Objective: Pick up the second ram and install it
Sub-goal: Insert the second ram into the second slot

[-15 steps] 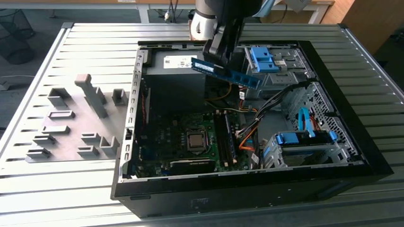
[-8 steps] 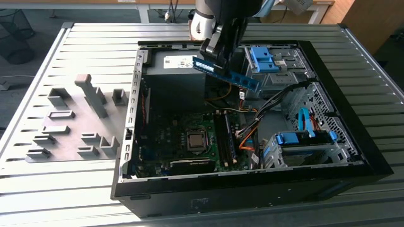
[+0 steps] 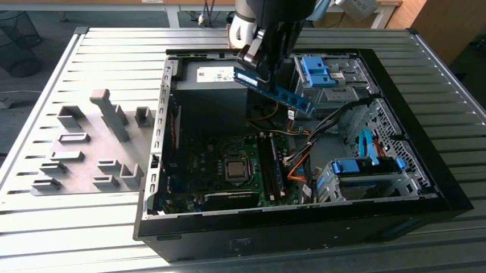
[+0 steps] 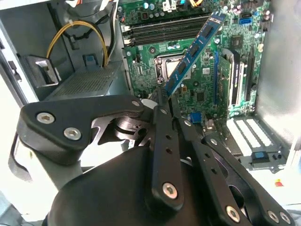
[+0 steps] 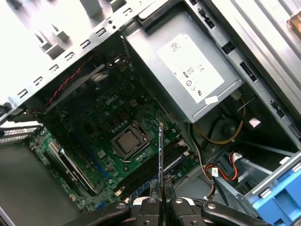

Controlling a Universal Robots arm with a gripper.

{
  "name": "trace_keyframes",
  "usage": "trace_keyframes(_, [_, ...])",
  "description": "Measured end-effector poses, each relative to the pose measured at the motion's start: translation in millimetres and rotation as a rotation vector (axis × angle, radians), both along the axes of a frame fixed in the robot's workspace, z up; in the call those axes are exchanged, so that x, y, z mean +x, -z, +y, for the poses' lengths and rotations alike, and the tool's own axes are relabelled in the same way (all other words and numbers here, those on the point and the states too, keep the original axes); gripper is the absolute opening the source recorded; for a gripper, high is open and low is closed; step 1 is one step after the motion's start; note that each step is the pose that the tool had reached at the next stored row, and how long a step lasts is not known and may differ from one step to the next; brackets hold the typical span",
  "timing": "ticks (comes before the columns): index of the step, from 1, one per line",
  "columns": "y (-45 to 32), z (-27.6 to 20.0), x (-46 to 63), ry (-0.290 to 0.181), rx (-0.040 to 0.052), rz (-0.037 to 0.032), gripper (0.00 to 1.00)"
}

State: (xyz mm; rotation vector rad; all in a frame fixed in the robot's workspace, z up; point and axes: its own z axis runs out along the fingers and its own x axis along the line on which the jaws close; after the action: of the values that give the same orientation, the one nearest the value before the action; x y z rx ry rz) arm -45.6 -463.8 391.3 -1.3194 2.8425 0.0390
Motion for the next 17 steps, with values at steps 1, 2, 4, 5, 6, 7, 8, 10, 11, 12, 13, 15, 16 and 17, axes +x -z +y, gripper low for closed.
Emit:
trace_keyframes(1, [0.0, 0.0, 0.0, 0.009, -0.0003, 0.0000, 0.14])
trace_keyframes(2, [0.0, 0.0, 0.0, 0.013, -0.0004, 0.0001, 0.14])
trace_keyframes(4, [0.0, 0.0, 0.0, 0.013, -0.0004, 0.0000, 0.14])
trace_keyframes(5, [0.0, 0.0, 0.0, 0.014, -0.0003, 0.0000, 0.14])
trace_keyframes(6, [0.0, 0.0, 0.0, 0.014, -0.0003, 0.0000, 0.14])
trace_keyframes(7, [0.0, 0.0, 0.0, 0.014, -0.0003, 0.0000, 0.14])
trace_keyframes(8, [0.0, 0.0, 0.0, 0.014, -0.0003, 0.0000, 0.14])
trace_keyframes(10, [0.0, 0.0, 0.0, 0.014, -0.0003, 0.0000, 0.14])
trace_keyframes(11, [0.0, 0.0, 0.0, 0.014, -0.0003, 0.0000, 0.14])
trace_keyframes(12, [0.0, 0.0, 0.0, 0.014, -0.0003, 0.0000, 0.14])
trace_keyframes(13, [0.0, 0.0, 0.0, 0.014, -0.0003, 0.0000, 0.14])
trace_keyframes(15, [0.0, 0.0, 0.0, 0.014, -0.0003, 0.0000, 0.14])
trace_keyframes(16, [0.0, 0.0, 0.0, 0.015, -0.0004, 0.0000, 0.14])
trace_keyframes(17, [0.0, 0.0, 0.0, 0.017, -0.0003, 0.0001, 0.14])
